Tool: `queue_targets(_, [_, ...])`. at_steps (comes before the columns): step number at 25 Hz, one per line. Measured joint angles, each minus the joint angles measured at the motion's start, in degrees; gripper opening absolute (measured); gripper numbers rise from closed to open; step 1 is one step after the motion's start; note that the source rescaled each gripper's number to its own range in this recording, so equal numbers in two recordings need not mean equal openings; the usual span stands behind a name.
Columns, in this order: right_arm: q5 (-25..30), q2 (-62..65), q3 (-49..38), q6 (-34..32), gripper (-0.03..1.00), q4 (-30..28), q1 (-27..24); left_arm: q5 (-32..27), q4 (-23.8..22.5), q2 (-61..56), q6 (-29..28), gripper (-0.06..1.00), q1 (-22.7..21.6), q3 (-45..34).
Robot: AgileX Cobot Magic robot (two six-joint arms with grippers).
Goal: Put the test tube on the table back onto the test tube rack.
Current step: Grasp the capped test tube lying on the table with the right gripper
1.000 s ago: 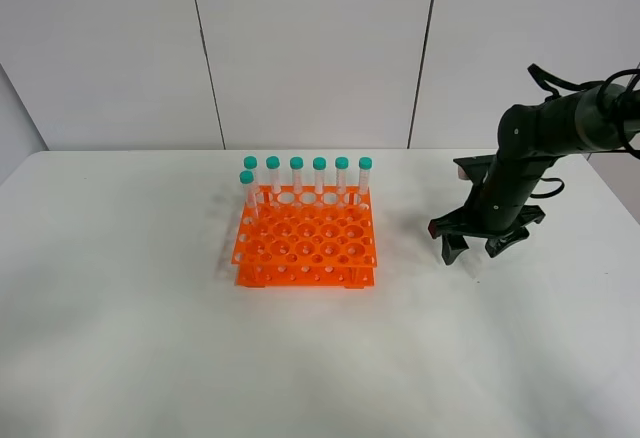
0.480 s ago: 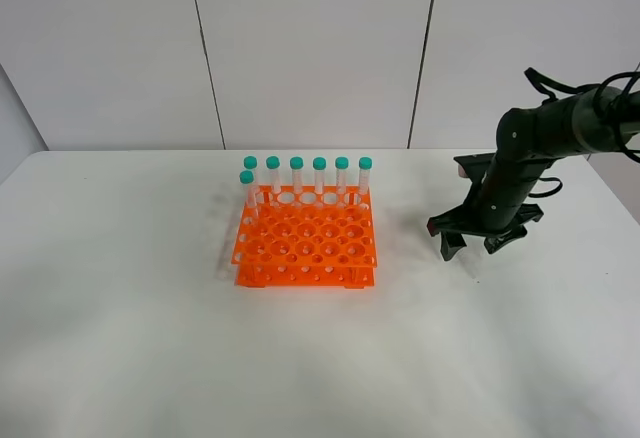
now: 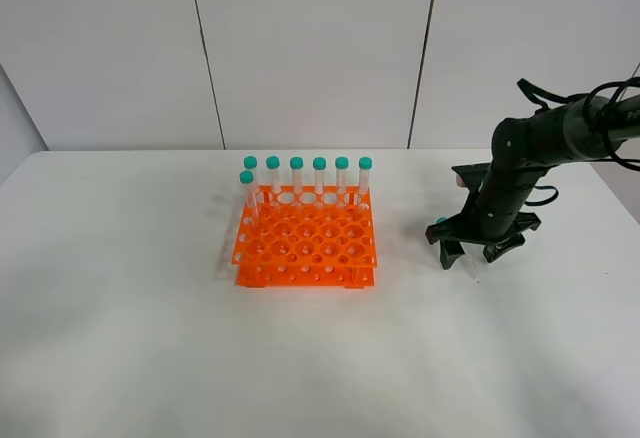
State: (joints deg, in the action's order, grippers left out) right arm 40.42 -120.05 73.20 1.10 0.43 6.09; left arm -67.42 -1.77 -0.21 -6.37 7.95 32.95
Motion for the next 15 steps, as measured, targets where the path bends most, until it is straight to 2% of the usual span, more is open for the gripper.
queue_targets(5, [0.00, -0.11, 0.00, -0.04, 0.72, 0.00, 0.00, 0.00, 0.00, 0.00, 0.00, 1.00, 0.00, 0.00])
queue_targets(11, [0.00, -0.21, 0.00, -0.06, 0.62, 0.00, 0.00, 0.00, 0.00, 0.00, 0.00, 1.00, 0.00, 0.00])
queue_targets(13, [0.00, -0.21, 0.00, -0.26, 0.55, 0.00, 0.00, 0.00, 0.00, 0.00, 0.00, 1.00, 0.00, 0.00])
queue_targets(15, [0.00, -0.21, 0.00, -0.26, 0.37, 0.00, 0.00, 0.00, 0.00, 0.00, 0.00, 1.00, 0.00, 0.00])
